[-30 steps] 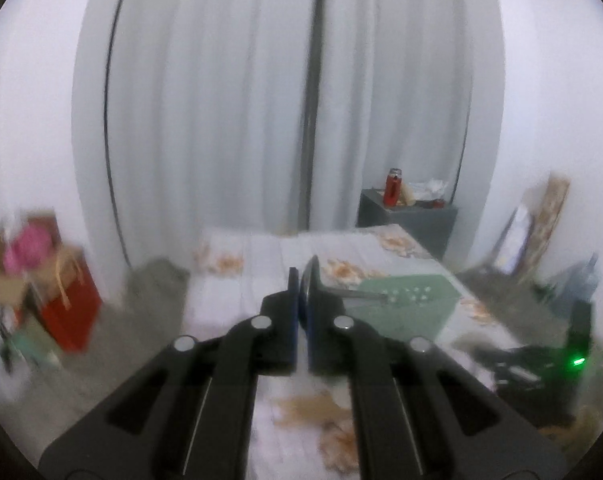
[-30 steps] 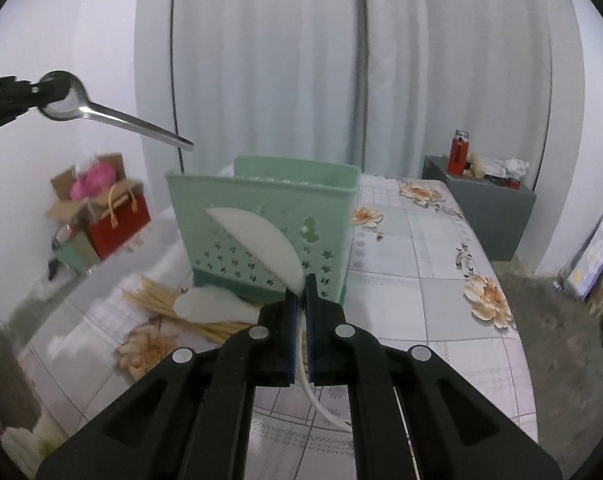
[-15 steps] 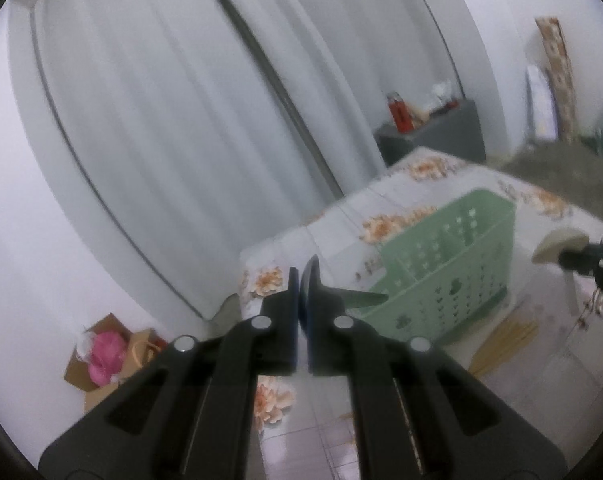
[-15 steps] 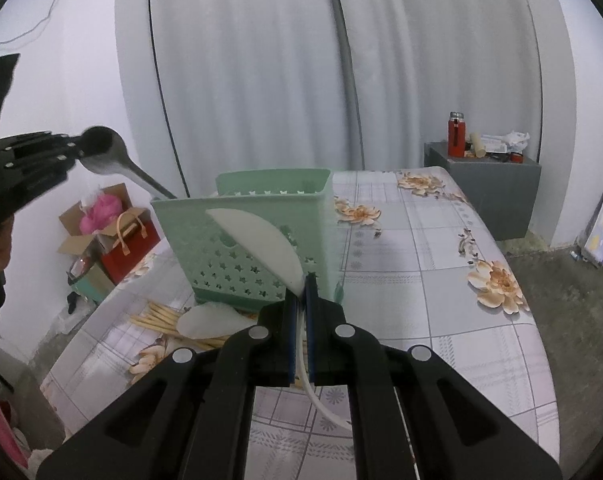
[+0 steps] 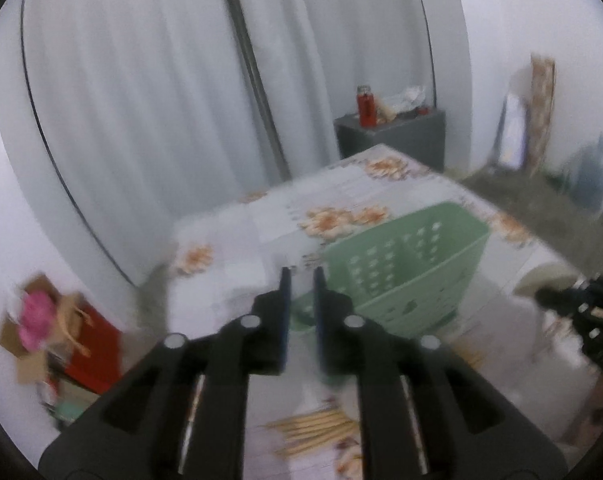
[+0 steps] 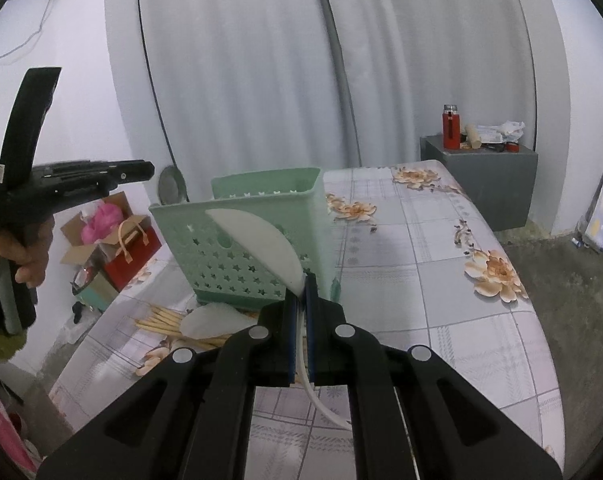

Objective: Organize utensils

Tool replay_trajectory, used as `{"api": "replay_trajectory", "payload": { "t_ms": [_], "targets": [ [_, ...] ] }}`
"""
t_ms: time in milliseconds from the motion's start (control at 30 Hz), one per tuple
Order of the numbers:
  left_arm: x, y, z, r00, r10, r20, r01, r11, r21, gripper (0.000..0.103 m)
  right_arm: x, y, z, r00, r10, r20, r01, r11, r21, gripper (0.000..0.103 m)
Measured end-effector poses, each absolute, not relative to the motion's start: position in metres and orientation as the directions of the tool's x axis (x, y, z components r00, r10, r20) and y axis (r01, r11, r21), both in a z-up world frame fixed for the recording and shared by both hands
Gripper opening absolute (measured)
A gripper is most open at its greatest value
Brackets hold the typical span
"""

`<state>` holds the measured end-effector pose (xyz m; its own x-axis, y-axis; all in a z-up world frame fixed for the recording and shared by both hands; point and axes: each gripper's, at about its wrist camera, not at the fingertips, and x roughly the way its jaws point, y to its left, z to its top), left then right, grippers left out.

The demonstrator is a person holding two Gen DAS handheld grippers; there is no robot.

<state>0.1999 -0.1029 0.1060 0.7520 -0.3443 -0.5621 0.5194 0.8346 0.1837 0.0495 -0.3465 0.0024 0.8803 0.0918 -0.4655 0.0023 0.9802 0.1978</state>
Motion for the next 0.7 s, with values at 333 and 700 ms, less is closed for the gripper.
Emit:
{"api": "replay_trajectory", "payload": {
  "t_ms": [333, 700],
  "targets": [
    [0.190, -0.059, 0.104, 0.748, -0.415, -0.517, 0.462, 0.886, -0.041, 0.026, 0.050, -0.357, 0.019, 0.892, 0.145, -0.429, -0.027, 0.963, 0.270, 0.004],
    [0.155, -0.015, 0.056, 0.717, -0.402, -0.570, 0.381, 0.910, -0.162, 0.036, 0.074, -0.380, 0.100, 0.930, 0.304, -0.209, -0.211, 0.902, 0.376, 0.004]
  ]
}}
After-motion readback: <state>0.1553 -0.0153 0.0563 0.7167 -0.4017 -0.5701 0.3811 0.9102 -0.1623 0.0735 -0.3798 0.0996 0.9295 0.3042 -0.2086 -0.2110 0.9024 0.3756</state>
